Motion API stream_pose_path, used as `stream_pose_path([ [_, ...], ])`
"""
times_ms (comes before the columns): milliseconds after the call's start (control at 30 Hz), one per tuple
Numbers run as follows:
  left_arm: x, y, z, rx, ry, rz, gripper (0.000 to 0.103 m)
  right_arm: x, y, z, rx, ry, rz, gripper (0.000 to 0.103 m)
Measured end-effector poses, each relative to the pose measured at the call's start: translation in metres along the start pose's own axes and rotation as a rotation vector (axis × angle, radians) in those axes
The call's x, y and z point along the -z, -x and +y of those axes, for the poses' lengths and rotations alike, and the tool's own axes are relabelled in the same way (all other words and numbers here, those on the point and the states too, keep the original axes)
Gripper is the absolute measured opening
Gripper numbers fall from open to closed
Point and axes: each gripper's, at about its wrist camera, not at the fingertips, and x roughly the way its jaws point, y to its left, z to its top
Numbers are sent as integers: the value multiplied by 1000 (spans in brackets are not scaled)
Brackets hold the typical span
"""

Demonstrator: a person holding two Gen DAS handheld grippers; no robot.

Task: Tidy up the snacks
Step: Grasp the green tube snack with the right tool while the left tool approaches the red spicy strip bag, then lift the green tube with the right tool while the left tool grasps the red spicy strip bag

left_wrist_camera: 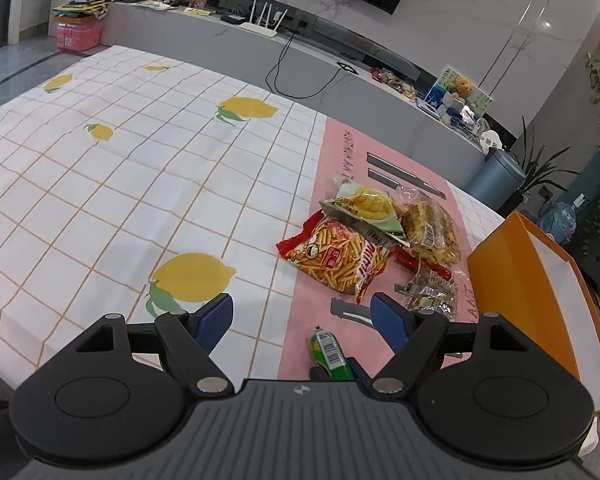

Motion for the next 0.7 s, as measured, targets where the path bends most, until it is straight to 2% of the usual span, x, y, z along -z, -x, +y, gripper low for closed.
stream_pose_path([
  [200,-2,-4,-17,-19,-53,-17,92,-7,10,-24,61,-55,42,20],
  [333,-5,-13,-31,48,-93,2,92,-7,20,-52,46,-172,45,20],
  [400,-8,-18,-40,51,-144,-27,92,-7,20,-58,66,-187,57,20],
  [467,-11,-27,-50,23,-203,-63,92,-5,17,-60,79,-181,64,20],
  [600,-18,-54,-61,15,-301,-45,92,-1,12,-62,81,-205,92,20],
  [700,-19,-78,-64,-56,-364,-34,92,1,12,-60,80,-195,100,21],
])
